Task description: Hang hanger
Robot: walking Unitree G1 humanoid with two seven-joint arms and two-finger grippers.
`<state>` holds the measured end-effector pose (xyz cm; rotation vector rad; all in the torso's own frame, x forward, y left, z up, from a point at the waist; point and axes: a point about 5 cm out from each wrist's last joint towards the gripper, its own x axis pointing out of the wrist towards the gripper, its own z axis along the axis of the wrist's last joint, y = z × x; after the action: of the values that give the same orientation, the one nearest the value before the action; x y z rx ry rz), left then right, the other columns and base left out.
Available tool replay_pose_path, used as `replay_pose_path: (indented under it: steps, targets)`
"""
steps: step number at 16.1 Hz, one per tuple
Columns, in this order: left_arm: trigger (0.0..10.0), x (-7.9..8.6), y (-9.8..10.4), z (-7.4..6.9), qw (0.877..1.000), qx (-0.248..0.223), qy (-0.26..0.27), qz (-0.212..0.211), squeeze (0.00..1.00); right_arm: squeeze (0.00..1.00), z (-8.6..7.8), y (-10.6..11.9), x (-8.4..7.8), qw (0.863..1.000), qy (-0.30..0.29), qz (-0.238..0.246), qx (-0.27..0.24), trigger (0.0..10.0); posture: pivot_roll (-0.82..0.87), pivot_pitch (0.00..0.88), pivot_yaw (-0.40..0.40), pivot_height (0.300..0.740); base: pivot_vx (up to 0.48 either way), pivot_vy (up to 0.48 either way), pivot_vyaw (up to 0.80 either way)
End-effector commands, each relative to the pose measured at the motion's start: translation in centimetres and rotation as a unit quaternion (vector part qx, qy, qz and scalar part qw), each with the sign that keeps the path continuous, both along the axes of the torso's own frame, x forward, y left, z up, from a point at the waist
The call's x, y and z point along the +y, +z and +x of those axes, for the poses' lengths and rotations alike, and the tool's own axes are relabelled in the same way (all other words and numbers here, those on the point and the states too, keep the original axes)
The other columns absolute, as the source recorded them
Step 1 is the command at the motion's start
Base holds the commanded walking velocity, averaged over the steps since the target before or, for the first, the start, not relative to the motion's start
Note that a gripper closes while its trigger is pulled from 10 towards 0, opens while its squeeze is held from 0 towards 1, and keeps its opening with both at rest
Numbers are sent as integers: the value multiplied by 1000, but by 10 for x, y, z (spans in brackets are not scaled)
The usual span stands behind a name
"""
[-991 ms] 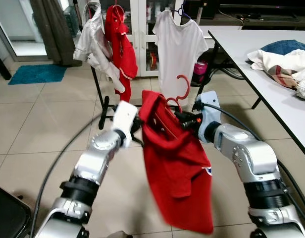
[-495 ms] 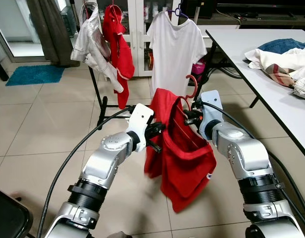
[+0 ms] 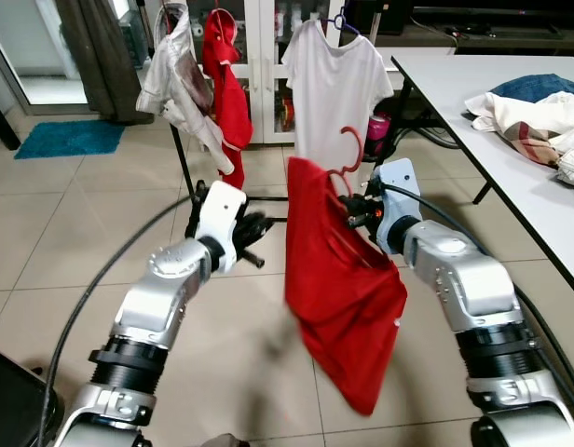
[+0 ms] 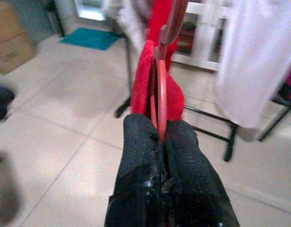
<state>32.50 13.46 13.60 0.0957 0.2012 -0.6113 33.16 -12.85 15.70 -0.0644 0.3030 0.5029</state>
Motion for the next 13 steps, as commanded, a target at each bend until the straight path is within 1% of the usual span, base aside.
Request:
replay_pose_path:
  steps: [1,2,3,4,5,6,7,8,9,10,11,12,13]
  targets:
    - [10000,23,7,5,999,-19,32,9,1000,0,-4,10,-4,999,34,-1,-26,10000,-120,0,8,740,0,0,0]
    - [10000,46,14,9,997,-36,60,20,1000,0,-7,12,-8,998,64,-7,-27,10000,-121,0,10,740,0,0,0]
    - [10000,69,21,12,994,-54,83,47,1000,0,-11,15,-11,995,95,-9,-29,10000,-122,0,11,740,0,0,0]
    - [10000,89,27,12,991,-67,88,79,1000,0,-16,18,-13,991,131,-7,-29,10000,-120,0,10,740,0,0,0]
    - [10000,101,29,10,989,-72,72,106,1000,0,-20,20,-15,987,158,-5,-26,10000,-119,0,10,740,0,0,0]
    - [10000,113,28,6,985,-75,30,150,1000,0,-26,22,-16,979,201,-5,-24,10000,-119,0,10,740,0,0,0]
    - [10000,114,26,3,985,-72,9,155,1000,0,-28,24,-16,976,214,-2,-24,10000,-117,0,10,740,0,0,0]
    - [10000,115,21,-2,987,-55,-37,146,1000,0,-31,27,-15,971,239,8,-27,10000,-116,0,11,740,0,0,0]
    - [10000,119,11,-7,986,-30,-65,152,0,0,-35,32,-14,962,271,22,-30,10000,-115,0,12,740,0,0,0]
    - [10000,122,4,-10,983,-14,-76,164,0,0,-38,34,-13,957,289,29,-29,10000,-113,0,12,740,0,0,0]
    - [10000,124,-1,-11,981,-10,-83,174,0,0,-40,34,-13,953,300,33,-26,10000,-112,0,11,740,0,0,0]
    - [10000,124,-6,-14,981,9,-100,168,0,0,-42,35,-13,949,313,34,-24,10000,-109,0,11,740,0,0,0]
    - [10000,126,-12,-15,978,18,-104,177,0,0,-44,35,-12,943,329,35,-22,10000,-106,0,10,740,0,0,0]
